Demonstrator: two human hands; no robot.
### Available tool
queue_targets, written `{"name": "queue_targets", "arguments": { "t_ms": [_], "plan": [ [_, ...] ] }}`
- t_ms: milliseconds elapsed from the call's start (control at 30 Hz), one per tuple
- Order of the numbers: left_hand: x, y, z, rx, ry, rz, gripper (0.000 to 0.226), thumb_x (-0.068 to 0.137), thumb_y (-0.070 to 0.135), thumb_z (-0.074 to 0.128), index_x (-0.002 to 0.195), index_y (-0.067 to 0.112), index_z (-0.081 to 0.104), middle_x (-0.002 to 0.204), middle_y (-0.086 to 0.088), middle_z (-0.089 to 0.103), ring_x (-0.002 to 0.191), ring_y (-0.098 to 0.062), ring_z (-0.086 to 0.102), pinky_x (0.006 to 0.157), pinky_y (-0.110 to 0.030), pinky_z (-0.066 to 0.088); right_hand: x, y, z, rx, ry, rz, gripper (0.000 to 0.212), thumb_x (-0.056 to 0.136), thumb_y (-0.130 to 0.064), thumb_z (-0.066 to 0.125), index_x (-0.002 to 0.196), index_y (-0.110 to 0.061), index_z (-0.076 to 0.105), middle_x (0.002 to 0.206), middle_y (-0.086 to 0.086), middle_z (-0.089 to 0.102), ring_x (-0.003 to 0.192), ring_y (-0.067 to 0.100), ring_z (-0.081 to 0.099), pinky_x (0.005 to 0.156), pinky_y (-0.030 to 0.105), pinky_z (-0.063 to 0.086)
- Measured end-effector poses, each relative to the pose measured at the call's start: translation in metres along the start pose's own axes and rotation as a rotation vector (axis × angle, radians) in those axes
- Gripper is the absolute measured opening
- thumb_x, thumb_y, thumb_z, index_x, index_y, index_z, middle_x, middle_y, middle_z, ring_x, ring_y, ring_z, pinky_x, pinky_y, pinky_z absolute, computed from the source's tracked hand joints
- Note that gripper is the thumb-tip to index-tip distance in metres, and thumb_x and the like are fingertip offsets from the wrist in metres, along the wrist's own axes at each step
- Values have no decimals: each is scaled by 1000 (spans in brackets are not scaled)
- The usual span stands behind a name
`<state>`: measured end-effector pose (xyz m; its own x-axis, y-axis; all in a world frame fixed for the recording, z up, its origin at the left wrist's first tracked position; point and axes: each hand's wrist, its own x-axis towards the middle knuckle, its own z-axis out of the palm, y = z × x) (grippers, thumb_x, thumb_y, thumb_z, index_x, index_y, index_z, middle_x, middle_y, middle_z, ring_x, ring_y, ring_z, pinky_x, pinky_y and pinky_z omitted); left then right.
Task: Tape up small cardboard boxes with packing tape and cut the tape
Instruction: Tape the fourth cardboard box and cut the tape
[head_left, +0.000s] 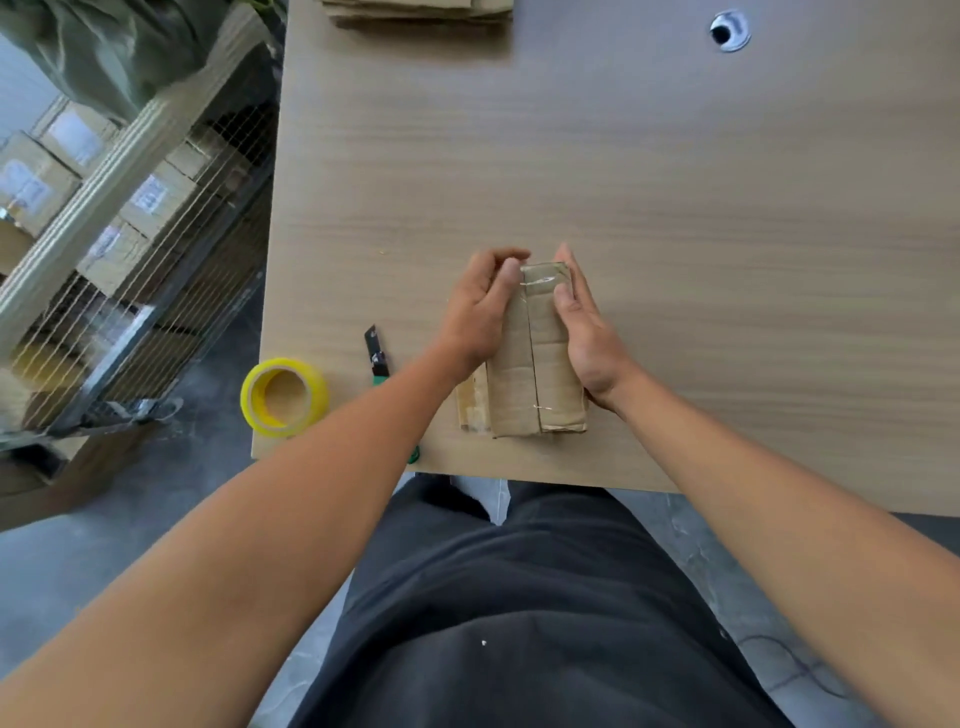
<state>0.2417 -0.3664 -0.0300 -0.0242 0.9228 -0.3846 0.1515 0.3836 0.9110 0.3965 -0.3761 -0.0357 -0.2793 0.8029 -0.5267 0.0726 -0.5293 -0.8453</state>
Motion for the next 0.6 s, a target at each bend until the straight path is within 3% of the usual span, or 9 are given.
{"name": "queue_targets", "arguments": {
  "t_ms": [67, 167, 233, 333, 433, 500, 600],
  "plan": [
    [-1, 2, 1, -136, 30, -104, 32, 110, 32, 37, 129, 15, 55, 122, -9, 62, 105, -12, 63, 92, -30, 54, -2, -1, 1, -23, 21, -15, 54, 111, -26, 31, 161, -23, 10, 164, -9, 24, 148, 2, 27, 121, 25, 25],
    [-4, 9, 4, -109, 79, -152, 44, 110, 39, 25, 143, 17, 44, 138, -7, 54, 126, -19, 54, 109, -37, 45, -4, 0, 2, -114, 59, -80, 56, 111, -31, 33, 161, -20, 12, 168, -5, 14, 150, 0, 14, 120, 17, 11],
    [-10, 13, 2, 29, 186, -97, 47, 110, 36, 28, 149, 12, 36, 149, -7, 42, 137, -17, 41, 118, -38, 32, -6, 1, 1, -179, 78, -102, 56, 110, -34, 35, 161, -22, 14, 167, -7, 16, 149, 0, 15, 118, 13, 10],
    [-39, 7, -7, 259, 355, 136, 49, 108, 35, 37, 150, 11, 36, 155, -8, 35, 146, -18, 29, 123, -36, 21, -8, -2, 5, -283, 125, -96, 57, 109, -41, 35, 161, -26, 18, 165, -7, 24, 149, 4, 23, 113, 10, 15],
    [-82, -15, -3, 528, 135, 389, 53, 106, 33, 38, 154, 12, 36, 165, -8, 25, 155, -26, 11, 127, -38, 10, -15, -4, 12, -342, 202, -122, 55, 110, -39, 32, 160, -18, 23, 165, -1, 27, 150, 9, 24, 112, 9, 14],
    [-99, -31, 1, 613, 4, 385, 53, 107, 31, 40, 157, 15, 32, 168, -5, 15, 156, -23, 1, 127, -44, 9, -27, -6, 15, -352, 303, -165, 53, 111, -35, 30, 158, -11, 28, 164, 3, 29, 150, 12, 26, 111, 8, 14],
    [-101, -44, -1, 602, -34, 359, 58, 106, 35, 43, 159, 17, 27, 170, -2, 7, 156, -21, -6, 127, -40, 6, -57, 4, 11, -347, 408, -221, 52, 110, -31, 32, 157, -8, 29, 162, 7, 32, 149, 13, 30, 117, 13, 20]
  ]
}}
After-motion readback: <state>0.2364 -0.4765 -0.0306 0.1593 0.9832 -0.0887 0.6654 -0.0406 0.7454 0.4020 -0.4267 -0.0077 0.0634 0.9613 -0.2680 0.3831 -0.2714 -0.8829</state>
